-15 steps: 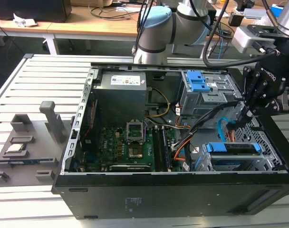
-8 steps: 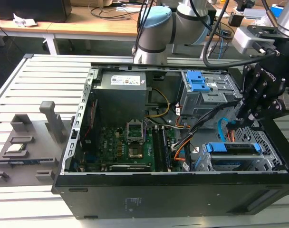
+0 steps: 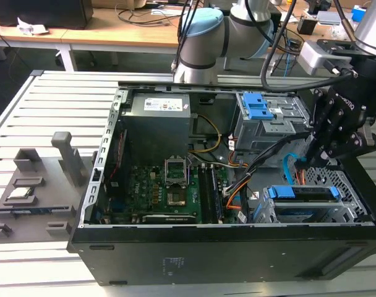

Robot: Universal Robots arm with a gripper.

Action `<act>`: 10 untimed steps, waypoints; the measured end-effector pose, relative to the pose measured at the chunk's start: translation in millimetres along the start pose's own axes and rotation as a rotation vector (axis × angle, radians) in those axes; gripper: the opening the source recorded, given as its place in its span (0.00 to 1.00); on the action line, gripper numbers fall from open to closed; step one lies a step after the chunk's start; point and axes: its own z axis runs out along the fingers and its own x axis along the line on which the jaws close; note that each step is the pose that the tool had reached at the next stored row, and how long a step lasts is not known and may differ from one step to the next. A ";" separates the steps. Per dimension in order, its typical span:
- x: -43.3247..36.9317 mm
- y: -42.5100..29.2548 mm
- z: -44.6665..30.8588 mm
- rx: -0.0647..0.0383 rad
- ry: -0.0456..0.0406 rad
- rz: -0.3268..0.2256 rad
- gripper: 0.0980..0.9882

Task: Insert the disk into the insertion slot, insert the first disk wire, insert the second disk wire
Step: 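Insert the first disk wire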

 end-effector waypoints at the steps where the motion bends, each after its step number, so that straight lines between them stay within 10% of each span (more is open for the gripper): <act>1: -0.1 0.2 1.8 0.000 0.0004 0.000 0.23; 10: -0.1 0.3 3.6 0.000 0.0042 0.000 0.08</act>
